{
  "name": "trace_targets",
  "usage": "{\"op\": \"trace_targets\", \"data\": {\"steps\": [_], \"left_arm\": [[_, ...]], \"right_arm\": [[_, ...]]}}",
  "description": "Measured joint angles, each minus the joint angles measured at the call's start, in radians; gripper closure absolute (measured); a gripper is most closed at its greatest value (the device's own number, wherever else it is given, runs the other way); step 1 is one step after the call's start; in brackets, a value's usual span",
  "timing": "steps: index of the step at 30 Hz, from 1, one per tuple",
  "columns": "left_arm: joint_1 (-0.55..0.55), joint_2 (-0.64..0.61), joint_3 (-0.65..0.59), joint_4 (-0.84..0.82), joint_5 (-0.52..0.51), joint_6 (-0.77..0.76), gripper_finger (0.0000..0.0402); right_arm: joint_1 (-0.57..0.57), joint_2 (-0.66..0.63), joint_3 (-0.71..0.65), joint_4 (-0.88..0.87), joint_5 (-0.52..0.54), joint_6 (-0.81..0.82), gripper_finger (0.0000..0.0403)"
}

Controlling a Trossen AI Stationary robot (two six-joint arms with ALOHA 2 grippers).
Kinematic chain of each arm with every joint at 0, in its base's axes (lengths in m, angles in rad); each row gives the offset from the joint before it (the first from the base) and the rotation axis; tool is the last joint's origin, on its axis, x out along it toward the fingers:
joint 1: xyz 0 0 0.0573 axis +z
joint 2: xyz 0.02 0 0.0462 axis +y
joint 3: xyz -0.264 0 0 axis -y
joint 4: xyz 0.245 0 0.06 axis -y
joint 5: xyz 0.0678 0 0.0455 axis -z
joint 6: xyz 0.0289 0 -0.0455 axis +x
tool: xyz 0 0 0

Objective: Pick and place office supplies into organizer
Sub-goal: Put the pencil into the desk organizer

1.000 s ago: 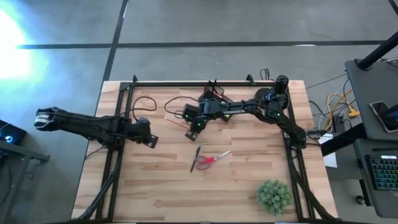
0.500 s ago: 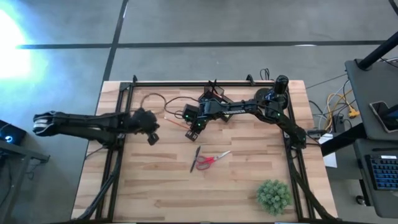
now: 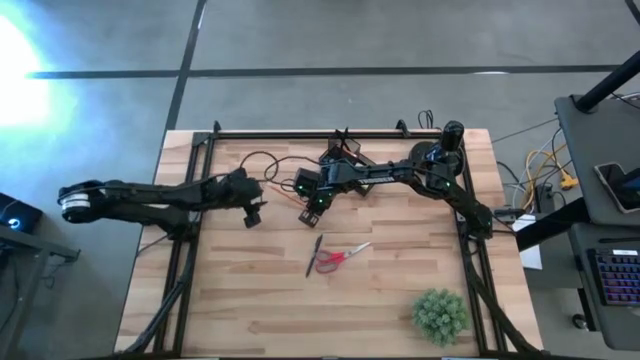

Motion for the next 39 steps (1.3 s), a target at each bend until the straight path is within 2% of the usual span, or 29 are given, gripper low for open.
{"op": "trace_targets", "data": {"steps": [7, 12, 20, 32, 39], "left_arm": [[0.098, 0.044, 0.035, 0.01, 0.035, 0.157, 0.0231], [0.169, 0.066, 0.058, 0.005, 0.091, 0.208, 0.0231], [0.22, 0.101, 0.078, -0.004, 0.189, 0.271, 0.0231], [0.259, 0.228, 0.14, 0.051, 0.19, 0.395, 0.023], [0.325, 0.289, 0.168, 0.052, 0.202, 0.539, 0.023]], "right_arm": [[0.0, 0.001, 0.0, -0.002, -0.003, -0.073, 0.0392], [-0.011, 0.001, 0.0, -0.005, 0.013, -0.102, 0.0392], [-0.038, 0.001, 0.0, -0.018, 0.044, -0.138, 0.0392], [-0.042, 0.001, 0.0, -0.023, 0.055, -0.157, 0.0392], [-0.042, 0.001, 0.0, -0.024, 0.054, -0.171, 0.0392]]}}
